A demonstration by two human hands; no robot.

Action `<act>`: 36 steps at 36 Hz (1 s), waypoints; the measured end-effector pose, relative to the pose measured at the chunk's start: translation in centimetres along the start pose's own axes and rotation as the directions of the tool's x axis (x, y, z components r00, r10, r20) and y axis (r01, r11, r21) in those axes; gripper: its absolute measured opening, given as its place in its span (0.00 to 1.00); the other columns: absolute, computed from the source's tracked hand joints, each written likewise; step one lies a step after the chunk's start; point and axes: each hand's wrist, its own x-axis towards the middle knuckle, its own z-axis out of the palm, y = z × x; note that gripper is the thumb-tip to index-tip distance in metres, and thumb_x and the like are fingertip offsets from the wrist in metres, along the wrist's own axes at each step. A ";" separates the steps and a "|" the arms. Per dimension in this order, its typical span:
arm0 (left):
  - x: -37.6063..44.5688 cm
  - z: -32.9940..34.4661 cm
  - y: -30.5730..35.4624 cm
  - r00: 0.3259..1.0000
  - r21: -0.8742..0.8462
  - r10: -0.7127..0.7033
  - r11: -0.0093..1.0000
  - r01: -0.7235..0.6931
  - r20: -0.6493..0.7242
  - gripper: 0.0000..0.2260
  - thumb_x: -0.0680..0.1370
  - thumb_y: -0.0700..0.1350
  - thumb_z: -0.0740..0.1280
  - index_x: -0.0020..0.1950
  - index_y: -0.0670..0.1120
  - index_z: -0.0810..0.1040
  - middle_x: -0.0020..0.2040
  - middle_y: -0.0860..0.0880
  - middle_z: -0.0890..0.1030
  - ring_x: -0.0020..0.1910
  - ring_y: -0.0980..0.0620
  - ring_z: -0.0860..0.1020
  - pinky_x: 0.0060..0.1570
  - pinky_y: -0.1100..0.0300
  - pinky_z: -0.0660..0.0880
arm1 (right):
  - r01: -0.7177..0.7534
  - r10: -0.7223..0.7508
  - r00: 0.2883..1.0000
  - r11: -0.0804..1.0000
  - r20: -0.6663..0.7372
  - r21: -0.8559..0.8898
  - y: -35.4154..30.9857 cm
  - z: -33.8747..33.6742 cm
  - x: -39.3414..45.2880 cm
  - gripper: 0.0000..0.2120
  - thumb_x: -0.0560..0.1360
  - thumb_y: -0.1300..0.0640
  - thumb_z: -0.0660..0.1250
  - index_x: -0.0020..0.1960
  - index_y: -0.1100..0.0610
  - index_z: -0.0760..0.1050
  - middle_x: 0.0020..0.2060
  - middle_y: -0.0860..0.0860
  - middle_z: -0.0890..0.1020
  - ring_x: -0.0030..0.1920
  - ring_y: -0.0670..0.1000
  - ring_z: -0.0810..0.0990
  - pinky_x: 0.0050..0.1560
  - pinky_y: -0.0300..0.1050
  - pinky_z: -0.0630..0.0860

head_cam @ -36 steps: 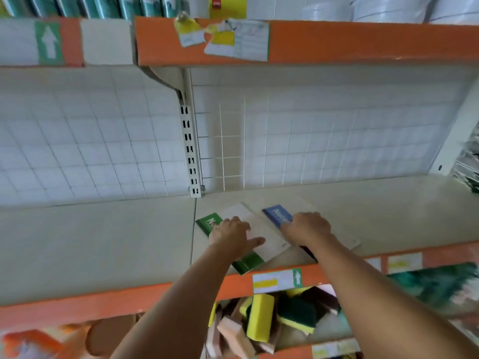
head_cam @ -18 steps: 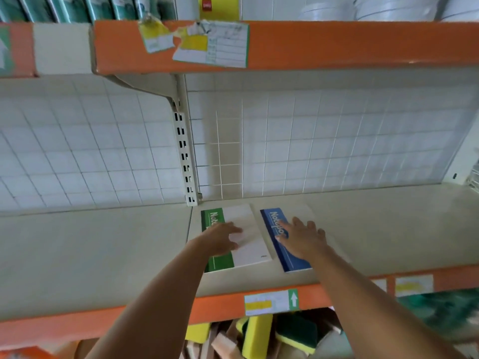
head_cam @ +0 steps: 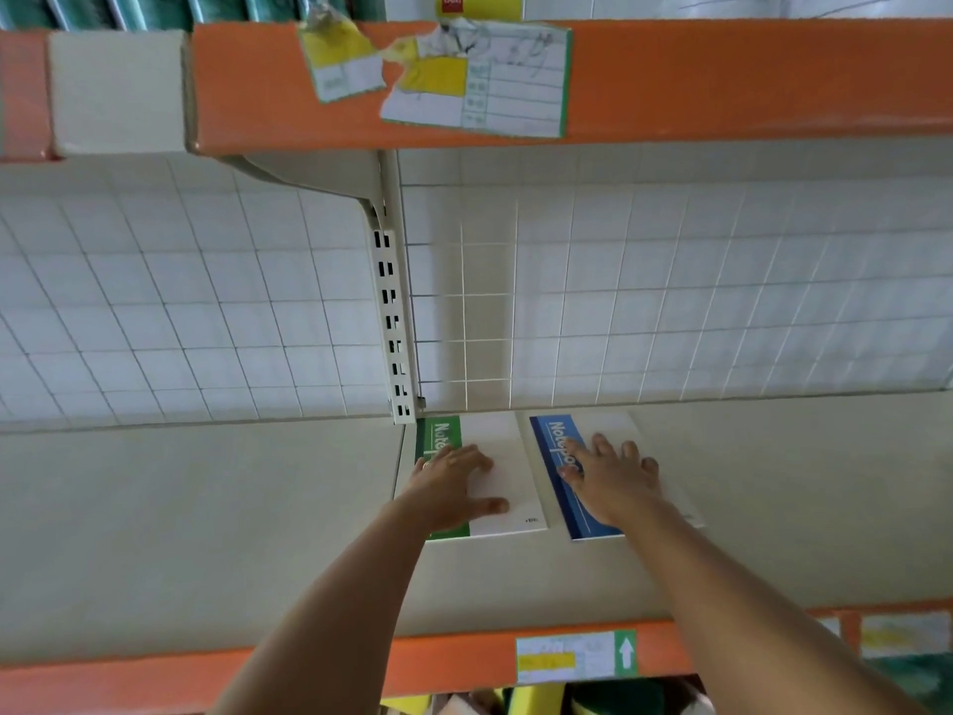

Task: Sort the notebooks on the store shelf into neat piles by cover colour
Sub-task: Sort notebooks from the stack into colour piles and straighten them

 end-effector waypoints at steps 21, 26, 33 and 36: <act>0.6 1.3 0.4 0.991 0.166 -0.111 0.979 0.122 -0.077 0.32 0.76 0.68 0.55 0.76 0.55 0.57 0.77 0.51 0.56 0.76 0.48 0.53 0.74 0.47 0.49 | 0.035 -0.025 0.993 0.996 -0.118 0.081 -0.3 0.1 -0.3 0.29 0.80 0.38 0.48 0.78 0.48 0.51 0.76 0.50 0.56 0.74 0.56 0.55 0.73 0.56 0.55; 1.1 0.7 0.4 0.993 0.184 -0.099 0.977 0.110 -0.066 0.32 0.75 0.69 0.56 0.75 0.54 0.60 0.74 0.51 0.61 0.74 0.48 0.58 0.73 0.47 0.53 | 0.019 -0.013 0.995 0.998 -0.094 0.066 -0.5 0.1 0.2 0.30 0.80 0.38 0.47 0.78 0.48 0.49 0.77 0.50 0.54 0.75 0.56 0.53 0.74 0.56 0.53; 1.4 0.4 0.7 0.992 0.175 -0.067 0.981 0.084 -0.103 0.28 0.79 0.65 0.53 0.74 0.52 0.62 0.74 0.49 0.65 0.73 0.46 0.62 0.72 0.47 0.57 | 0.007 0.001 0.995 0.997 -0.101 0.076 -0.3 -0.2 -0.4 0.30 0.80 0.37 0.47 0.78 0.48 0.49 0.77 0.51 0.53 0.76 0.56 0.53 0.74 0.56 0.53; 1.8 0.4 1.4 0.992 0.180 -0.036 0.982 0.058 -0.122 0.27 0.80 0.64 0.52 0.74 0.52 0.62 0.74 0.49 0.65 0.73 0.46 0.62 0.72 0.47 0.57 | 0.001 0.006 0.995 0.998 -0.103 0.063 0.3 -0.5 -1.2 0.30 0.80 0.38 0.47 0.78 0.49 0.49 0.77 0.51 0.53 0.76 0.56 0.53 0.74 0.56 0.53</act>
